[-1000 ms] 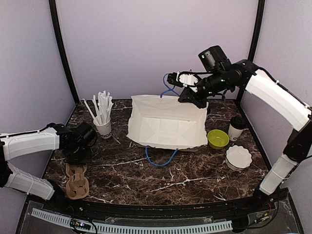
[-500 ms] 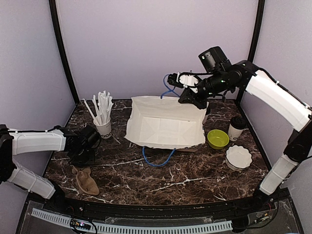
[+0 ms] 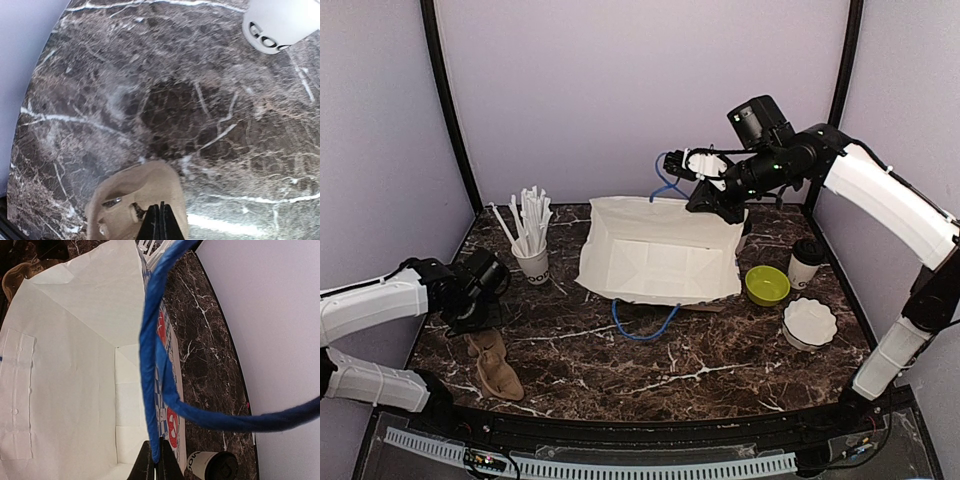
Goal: Pack the takeout coffee
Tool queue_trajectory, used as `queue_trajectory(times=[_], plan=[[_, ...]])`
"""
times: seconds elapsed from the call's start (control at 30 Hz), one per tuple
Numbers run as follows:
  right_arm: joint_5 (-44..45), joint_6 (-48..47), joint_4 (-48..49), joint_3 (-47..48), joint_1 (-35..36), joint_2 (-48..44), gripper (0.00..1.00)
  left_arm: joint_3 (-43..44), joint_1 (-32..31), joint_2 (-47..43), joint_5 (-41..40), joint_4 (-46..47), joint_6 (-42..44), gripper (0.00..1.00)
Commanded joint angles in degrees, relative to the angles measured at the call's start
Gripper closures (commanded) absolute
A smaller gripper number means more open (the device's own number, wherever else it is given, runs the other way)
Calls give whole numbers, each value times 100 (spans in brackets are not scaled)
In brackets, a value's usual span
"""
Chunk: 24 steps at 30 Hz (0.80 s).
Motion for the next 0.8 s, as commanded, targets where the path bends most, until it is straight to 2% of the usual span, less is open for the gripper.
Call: queue_trajectory(times=[0.0, 0.13, 0.2, 0.27, 0.37, 0.6, 0.77], plan=[[45, 69, 213, -19, -12, -169, 100, -259, 48, -18, -218, -500, -399, 100], [9, 86, 210, 26, -3, -139, 100, -217, 48, 84, -259, -695, -580, 100], [11, 86, 204, 20, -3, -138, 100, -165, 48, 201, -414, -1104, -1008, 100], [18, 86, 218, -9, -3, -145, 100, -66, 48, 333, -666, -1635, -1826, 100], [21, 86, 235, -28, 0, -128, 100, 45, 48, 459, -958, -2038, -2260, 100], [49, 86, 215, 29, 19, -84, 100, -33, 48, 603, -699, -1299, -1707, 100], [92, 84, 220, -6, 32, -119, 100, -83, 48, 703, -768, -1133, -1672, 100]])
